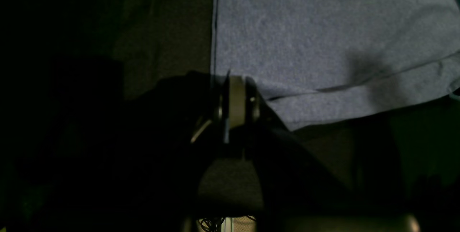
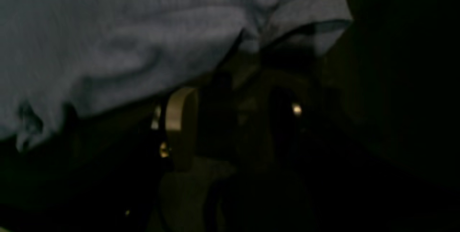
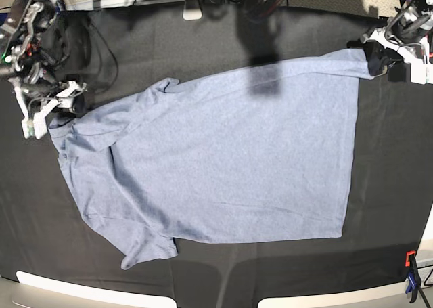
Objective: Layout the t-shirt on the table in an organized manner, then fold the t-shirt properly
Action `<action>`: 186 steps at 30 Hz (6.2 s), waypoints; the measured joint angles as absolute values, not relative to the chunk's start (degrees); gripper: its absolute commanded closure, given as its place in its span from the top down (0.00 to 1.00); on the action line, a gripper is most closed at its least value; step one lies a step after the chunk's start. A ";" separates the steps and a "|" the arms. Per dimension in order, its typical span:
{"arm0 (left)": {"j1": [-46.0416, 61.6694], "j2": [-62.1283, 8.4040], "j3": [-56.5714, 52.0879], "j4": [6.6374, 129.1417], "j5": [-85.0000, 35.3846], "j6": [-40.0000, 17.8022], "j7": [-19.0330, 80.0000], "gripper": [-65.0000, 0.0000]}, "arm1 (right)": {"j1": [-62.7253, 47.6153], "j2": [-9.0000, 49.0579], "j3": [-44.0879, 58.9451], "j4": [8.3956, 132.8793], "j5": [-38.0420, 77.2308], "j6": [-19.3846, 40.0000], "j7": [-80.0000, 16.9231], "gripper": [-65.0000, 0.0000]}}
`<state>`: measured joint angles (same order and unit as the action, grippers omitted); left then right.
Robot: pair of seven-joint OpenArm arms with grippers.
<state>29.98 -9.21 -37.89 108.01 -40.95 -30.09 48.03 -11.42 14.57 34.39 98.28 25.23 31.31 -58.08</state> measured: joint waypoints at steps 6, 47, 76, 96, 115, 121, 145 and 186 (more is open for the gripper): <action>29.98 -9.23 -37.89 108.01 -40.95 -30.09 48.03 0.00 | -9.82 13.98 33.85 90.45 23.88 31.29 -52.77 0.48; 30.00 -9.21 -37.89 108.01 -40.95 -30.09 49.36 0.00 | -2.90 13.96 25.65 82.61 18.24 32.32 -46.44 0.00; 30.00 -9.21 -37.89 108.01 -40.95 -30.09 49.39 0.00 | -3.88 15.07 31.68 100.77 32.82 32.99 -63.70 0.00; 29.98 -9.23 -37.89 108.01 -40.95 -30.09 49.39 0.00 | -11.05 15.07 31.68 91.26 18.13 35.99 -49.01 0.40; 30.00 -9.21 -37.89 108.01 -40.95 -30.09 49.39 0.00 | -5.06 15.88 26.11 81.43 24.36 38.63 -53.58 0.40; 30.00 -9.19 -37.89 108.01 -40.95 -30.09 49.41 0.00 | -8.14 16.08 32.40 82.24 36.75 39.92 -60.10 0.40; 30.00 -9.21 -37.89 108.01 -40.95 -30.09 49.32 0.00 | -8.27 16.19 26.37 82.17 44.86 39.70 -61.71 0.40; 30.00 -9.21 -37.89 108.01 -40.95 -30.09 49.32 0.00 | -4.93 10.63 30.17 82.59 37.54 39.81 -62.89 0.06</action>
<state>30.00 -9.21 -37.89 108.01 -40.95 -30.09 49.32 -4.93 10.63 30.17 82.59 37.54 39.81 -62.89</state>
